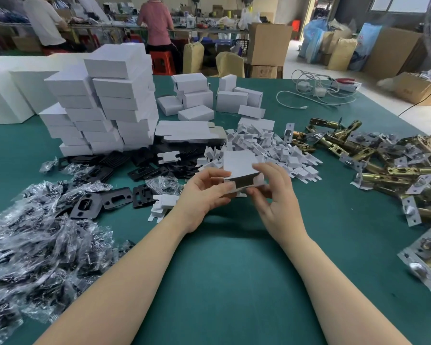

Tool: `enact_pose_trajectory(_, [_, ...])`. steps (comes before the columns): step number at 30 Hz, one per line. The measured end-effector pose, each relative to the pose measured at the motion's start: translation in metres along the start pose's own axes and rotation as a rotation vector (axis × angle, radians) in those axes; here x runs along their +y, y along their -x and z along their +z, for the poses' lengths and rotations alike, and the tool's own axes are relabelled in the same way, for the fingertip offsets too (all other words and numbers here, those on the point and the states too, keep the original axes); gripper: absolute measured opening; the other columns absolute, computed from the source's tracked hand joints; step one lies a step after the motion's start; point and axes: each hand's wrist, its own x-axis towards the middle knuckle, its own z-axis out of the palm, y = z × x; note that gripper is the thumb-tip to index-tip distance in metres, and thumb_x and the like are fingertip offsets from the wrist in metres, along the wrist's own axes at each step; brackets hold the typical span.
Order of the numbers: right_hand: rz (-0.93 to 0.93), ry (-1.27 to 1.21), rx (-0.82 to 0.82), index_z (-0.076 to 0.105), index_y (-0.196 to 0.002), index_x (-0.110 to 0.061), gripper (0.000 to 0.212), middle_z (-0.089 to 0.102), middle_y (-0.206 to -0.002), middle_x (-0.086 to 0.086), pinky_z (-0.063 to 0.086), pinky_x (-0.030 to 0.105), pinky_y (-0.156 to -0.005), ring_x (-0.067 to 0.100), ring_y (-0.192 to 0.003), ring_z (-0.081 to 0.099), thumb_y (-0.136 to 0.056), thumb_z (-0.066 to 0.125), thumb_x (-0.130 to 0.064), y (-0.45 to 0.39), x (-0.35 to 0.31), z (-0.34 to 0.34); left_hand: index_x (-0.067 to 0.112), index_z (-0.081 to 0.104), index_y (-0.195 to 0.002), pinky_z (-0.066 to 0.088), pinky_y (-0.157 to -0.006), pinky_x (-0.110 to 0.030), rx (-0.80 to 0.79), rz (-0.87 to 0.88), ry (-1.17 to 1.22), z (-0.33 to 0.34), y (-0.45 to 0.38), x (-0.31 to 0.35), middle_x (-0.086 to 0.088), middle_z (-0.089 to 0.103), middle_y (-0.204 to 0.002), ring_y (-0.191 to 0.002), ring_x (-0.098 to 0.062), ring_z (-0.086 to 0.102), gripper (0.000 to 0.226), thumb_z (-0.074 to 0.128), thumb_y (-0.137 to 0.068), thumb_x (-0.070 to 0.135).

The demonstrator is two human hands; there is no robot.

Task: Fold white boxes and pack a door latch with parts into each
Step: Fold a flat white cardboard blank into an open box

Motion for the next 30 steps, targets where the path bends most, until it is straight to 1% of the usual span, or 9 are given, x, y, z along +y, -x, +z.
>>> enact_pose_trajectory(3, [0.068,-0.028,0.052,0.057,-0.109,-0.036,0.018,0.046,-0.123,-0.008,0.043,0.01,-0.085,-0.008,-0.105,0.05,-0.093,0.055,-0.029,-0.001,0.001,0.004,0.032,0.076,-0.078,0.056,-0.063,-0.021,-0.019,-0.03,0.018,0.002,0.002,0.003,0.008,0.072,-0.081,-0.074,-0.015,0.072,0.01,0.067,-0.081,0.029])
enact_pose_trajectory(6, [0.138,-0.028,0.097,0.059,-0.096,-0.031,0.005,0.051,-0.108,-0.005,0.045,0.019,-0.079,-0.008,-0.099,0.048,-0.097,0.058,-0.027,-0.003,0.005,0.004,0.03,0.072,-0.075,0.056,-0.061,-0.021,-0.026,0.0,-0.09,0.004,0.002,0.0,0.011,0.068,-0.075,-0.071,-0.009,0.068,0.01,0.067,-0.077,0.039])
enact_pose_trajectory(11, [0.313,-0.118,0.101,0.053,-0.093,-0.041,0.015,0.054,-0.106,-0.017,0.043,0.017,-0.071,0.011,-0.098,0.058,-0.093,0.063,-0.03,-0.006,0.005,0.005,0.028,0.065,-0.067,0.057,-0.058,-0.025,0.049,0.054,-0.262,0.01,0.0,-0.007,0.011,0.061,-0.065,-0.063,-0.006,0.063,0.025,0.068,-0.091,0.024])
enact_pose_trajectory(15, [0.5,-0.189,0.046,0.057,-0.101,-0.038,0.013,0.062,-0.105,-0.017,0.042,0.014,-0.067,0.001,-0.081,0.06,-0.09,0.065,-0.041,-0.005,0.01,0.004,0.025,0.064,-0.08,0.056,-0.06,-0.027,0.073,0.018,-0.281,0.01,-0.003,-0.008,0.01,0.056,-0.059,-0.057,-0.004,0.057,0.014,0.064,-0.094,0.024])
enact_pose_trajectory(20, [0.504,-0.242,0.07,0.055,-0.1,-0.039,0.024,0.061,-0.108,-0.014,0.043,0.007,-0.059,0.0,-0.059,0.052,-0.087,0.068,-0.022,-0.007,0.01,0.002,0.026,0.062,-0.097,0.055,-0.056,-0.026,0.029,0.066,-0.42,0.013,0.0,-0.013,-0.003,0.052,-0.063,-0.056,-0.008,0.056,0.01,0.063,-0.094,0.017])
enact_pose_trajectory(23, [0.459,-0.286,0.105,0.053,-0.103,-0.04,0.033,0.061,-0.109,-0.015,0.044,0.01,-0.056,0.006,-0.054,0.049,-0.086,0.069,-0.016,-0.006,0.006,0.002,0.033,0.065,-0.092,0.049,-0.058,-0.02,0.013,0.148,-0.503,0.014,0.002,-0.014,0.007,0.051,-0.058,-0.053,-0.008,0.05,0.012,0.069,-0.088,0.022])
enact_pose_trajectory(26, [0.481,-0.456,0.153,0.05,-0.11,-0.038,0.042,0.063,-0.111,-0.007,0.054,0.02,-0.069,0.012,-0.069,0.064,-0.084,0.075,-0.017,-0.005,0.005,0.002,0.039,0.065,-0.09,0.039,-0.057,-0.013,0.078,0.253,-0.503,0.016,0.005,-0.015,0.015,0.049,-0.055,-0.053,-0.004,0.044,0.015,0.07,-0.079,0.031])
enact_pose_trajectory(28, [0.555,-0.641,0.097,0.047,-0.115,-0.029,0.044,0.07,-0.105,0.004,0.057,0.031,-0.082,0.02,-0.086,0.07,-0.084,0.076,-0.016,-0.005,0.005,0.005,0.043,0.062,-0.096,0.04,-0.058,-0.014,0.106,0.317,-0.517,0.016,0.005,-0.015,0.015,0.053,-0.059,-0.055,-0.003,0.046,0.019,0.07,-0.078,0.04])
enact_pose_trajectory(30, [0.59,-0.732,0.066,0.046,-0.116,-0.024,0.042,0.075,-0.1,0.006,0.058,0.033,-0.083,0.022,-0.091,0.071,-0.086,0.074,-0.014,-0.006,0.006,0.008,0.045,0.056,-0.104,0.043,-0.062,-0.015,0.081,0.371,-0.594,0.017,0.006,-0.015,0.013,0.058,-0.066,-0.059,-0.003,0.051,0.028,0.069,-0.079,0.044])
